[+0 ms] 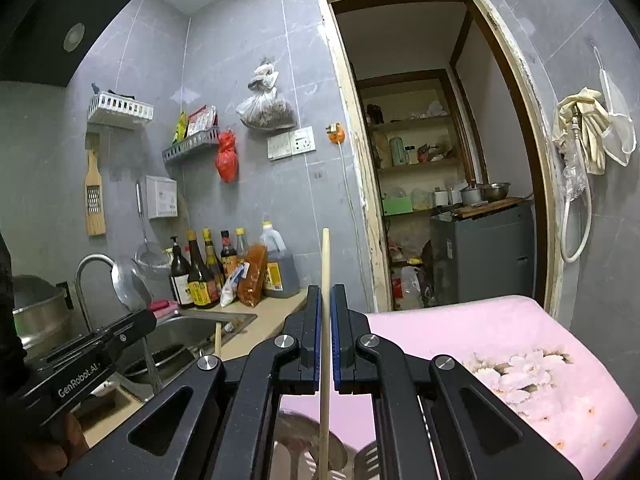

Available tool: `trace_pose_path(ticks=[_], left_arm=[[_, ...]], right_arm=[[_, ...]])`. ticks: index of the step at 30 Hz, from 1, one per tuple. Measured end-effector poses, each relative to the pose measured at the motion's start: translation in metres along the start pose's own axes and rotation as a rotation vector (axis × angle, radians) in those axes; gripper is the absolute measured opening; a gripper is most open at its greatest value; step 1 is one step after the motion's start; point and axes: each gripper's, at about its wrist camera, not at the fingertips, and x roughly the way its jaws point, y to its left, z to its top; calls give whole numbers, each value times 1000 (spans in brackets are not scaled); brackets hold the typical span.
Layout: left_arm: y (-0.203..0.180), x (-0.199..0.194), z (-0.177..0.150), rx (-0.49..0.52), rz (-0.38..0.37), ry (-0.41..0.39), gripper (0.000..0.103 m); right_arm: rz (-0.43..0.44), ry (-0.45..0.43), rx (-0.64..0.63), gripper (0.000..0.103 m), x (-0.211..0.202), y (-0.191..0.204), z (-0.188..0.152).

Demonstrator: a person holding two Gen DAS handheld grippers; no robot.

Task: Organize utensils
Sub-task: 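Lift and carry the spoon and chopstick over the white caddy with both grippers, then open the right gripper to drop the chopstick while the left drops the spoon into the caddy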

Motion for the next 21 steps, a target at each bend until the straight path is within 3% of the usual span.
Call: trace_pose_path(ticks=[11, 21], left_arm=[[-9, 1, -25, 66, -7, 70, 3], [-4, -1, -30, 58, -65, 198, 3]], right_arm=[[7, 50, 3, 4, -6, -3, -9], [40, 131, -10, 5, -13, -1, -11]])
